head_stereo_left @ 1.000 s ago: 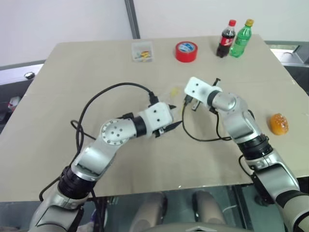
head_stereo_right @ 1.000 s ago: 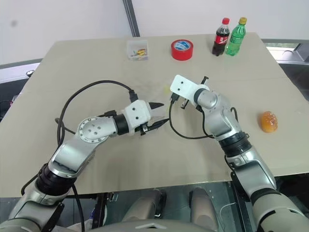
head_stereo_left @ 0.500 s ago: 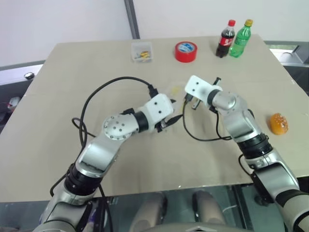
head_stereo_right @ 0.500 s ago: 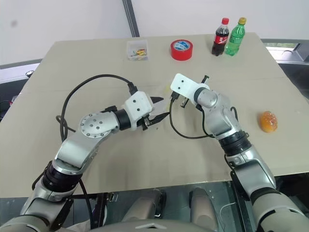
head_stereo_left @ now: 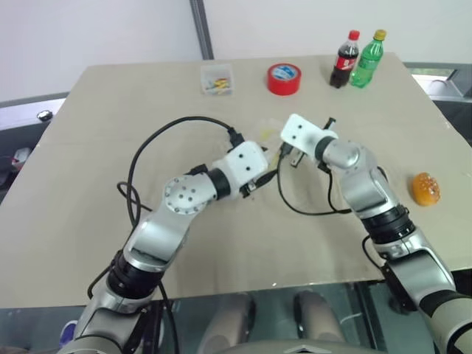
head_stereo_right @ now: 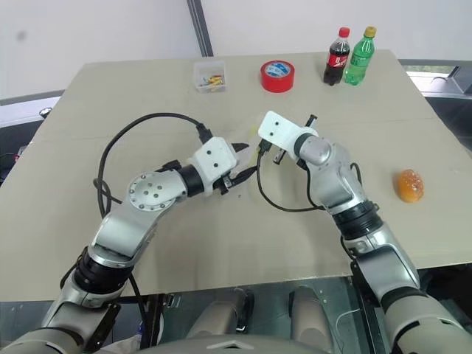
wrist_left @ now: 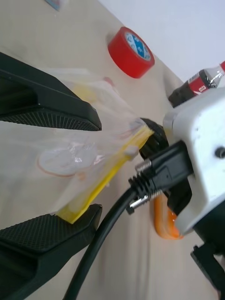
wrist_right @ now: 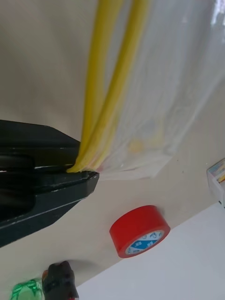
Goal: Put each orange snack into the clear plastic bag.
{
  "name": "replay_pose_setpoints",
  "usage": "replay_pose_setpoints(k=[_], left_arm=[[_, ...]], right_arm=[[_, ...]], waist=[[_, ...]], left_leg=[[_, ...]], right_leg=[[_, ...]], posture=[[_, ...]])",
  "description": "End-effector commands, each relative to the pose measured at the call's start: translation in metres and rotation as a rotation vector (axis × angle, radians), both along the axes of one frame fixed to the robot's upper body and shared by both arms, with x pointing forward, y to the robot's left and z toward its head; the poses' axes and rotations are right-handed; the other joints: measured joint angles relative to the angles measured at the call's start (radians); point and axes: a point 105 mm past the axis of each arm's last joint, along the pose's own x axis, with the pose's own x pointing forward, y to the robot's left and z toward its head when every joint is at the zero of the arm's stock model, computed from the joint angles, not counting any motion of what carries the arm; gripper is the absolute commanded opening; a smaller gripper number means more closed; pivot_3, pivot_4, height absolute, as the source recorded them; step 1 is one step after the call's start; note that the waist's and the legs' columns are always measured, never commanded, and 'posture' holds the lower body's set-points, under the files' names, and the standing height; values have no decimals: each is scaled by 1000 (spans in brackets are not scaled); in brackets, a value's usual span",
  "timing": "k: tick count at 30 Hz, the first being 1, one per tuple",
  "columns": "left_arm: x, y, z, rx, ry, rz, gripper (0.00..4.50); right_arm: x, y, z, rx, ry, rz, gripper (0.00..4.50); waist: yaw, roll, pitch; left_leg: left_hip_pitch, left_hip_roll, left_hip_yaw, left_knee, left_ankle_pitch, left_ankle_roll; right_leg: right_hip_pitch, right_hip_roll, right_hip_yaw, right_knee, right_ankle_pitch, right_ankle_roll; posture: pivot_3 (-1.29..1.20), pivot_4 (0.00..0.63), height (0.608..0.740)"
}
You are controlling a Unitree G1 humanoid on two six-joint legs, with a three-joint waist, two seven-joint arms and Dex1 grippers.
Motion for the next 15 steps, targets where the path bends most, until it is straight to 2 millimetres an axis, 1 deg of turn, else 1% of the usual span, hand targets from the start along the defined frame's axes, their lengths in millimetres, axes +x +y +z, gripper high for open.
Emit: replay_pose_setpoints(k=[1,11,14,15], left_arm=[[-3,0,18,-12,-83,0,2604],[1,0,18,3,-84,13,2604],[2,-1,16,10,-81,9,1868],[2,-1,15,13,-78,9,1381]], right_arm=[[-4,3,13,22,-41,15,0],[-6,0,13,28,-43,-4,0],[-6,-1,13,28,-44,-7,0],[-6,-1,13,28,-45,-9,0]], waist=[[0,0,0],[0,0,0],[-1,0,0],[-1,0,0]], left_leg=[[0,0,0,0,0,0],[0,0,0,0,0,0],[0,0,0,0,0,0],[0,0,0,0,0,0]], right_leg=[[0,0,0,0,0,0],[0,0,0,0,0,0],[0,0,0,0,0,0],[0,0,0,0,0,0]], posture=[[0,150,713],[0,150,713],[0,150,713],[0,150,713]])
